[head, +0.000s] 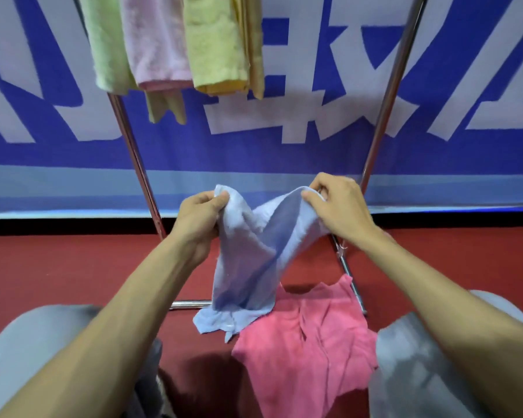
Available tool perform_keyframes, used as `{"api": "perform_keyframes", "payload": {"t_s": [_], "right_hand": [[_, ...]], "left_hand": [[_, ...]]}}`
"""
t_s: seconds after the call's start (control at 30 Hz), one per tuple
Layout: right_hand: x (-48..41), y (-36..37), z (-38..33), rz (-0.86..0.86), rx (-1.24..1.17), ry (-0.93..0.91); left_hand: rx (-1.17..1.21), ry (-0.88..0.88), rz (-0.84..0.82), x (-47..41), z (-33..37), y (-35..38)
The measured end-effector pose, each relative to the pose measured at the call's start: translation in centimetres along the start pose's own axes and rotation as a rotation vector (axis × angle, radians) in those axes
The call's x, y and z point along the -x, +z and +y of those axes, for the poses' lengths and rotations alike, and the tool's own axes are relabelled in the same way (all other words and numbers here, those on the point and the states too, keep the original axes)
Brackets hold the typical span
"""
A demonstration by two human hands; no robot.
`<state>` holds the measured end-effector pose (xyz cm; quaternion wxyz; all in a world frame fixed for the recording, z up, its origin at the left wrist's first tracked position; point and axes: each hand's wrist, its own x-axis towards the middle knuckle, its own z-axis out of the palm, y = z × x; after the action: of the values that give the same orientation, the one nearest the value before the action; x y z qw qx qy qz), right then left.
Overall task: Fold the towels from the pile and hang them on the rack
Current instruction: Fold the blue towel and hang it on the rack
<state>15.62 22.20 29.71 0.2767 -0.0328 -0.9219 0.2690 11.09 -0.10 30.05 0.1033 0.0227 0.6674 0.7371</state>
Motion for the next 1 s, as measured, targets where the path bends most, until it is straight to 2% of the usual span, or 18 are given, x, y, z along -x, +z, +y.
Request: {"api": "perform_keyframes", "payload": {"t_s": [0.1,0.2,0.3,0.53,0.67,0.77,0.87,1.0], "right_hand": [[0.4,-0.1,0.2,-0.014,-0.069,0.067],[0.1,-0.2,0.1,-0.011,-0.124,0.059],[0.3,-0.6,1.0,-0.061,-0.053,0.039],[1.0,-2.2,3.5,-0.141,0.051,0.142],[1.2,-1.9,3.9,-0.277,0.15,0.229],[1.0,-1.2,3.5,-0.377,0.177,0.307],[0.8,-0.4,2.3,-0.395,-0.009,0.351],[1.2,-0.3,-0.2,-0.256,-0.654,0.417]], "left_hand": [[0.061,-0.035,0.024,-0.1,0.8,0.8],[0.152,-0.023,0.067,0.0,1.5,1.1],[0.251,-0.009,0.119,-0.2,2.0,0.4],[0.727,-0.209,0.158,-0.7,3.5,-1.7],[0.735,-0.181,0.175,-1.0,3.4,-2.5],[0.63,-0.169,0.128,-1.4,2.6,-2.7],[0.493,-0.135,0.079,-0.9,2.2,-1.8],[0.285,-0.081,-0.022,-0.1,1.8,0.2]]}}
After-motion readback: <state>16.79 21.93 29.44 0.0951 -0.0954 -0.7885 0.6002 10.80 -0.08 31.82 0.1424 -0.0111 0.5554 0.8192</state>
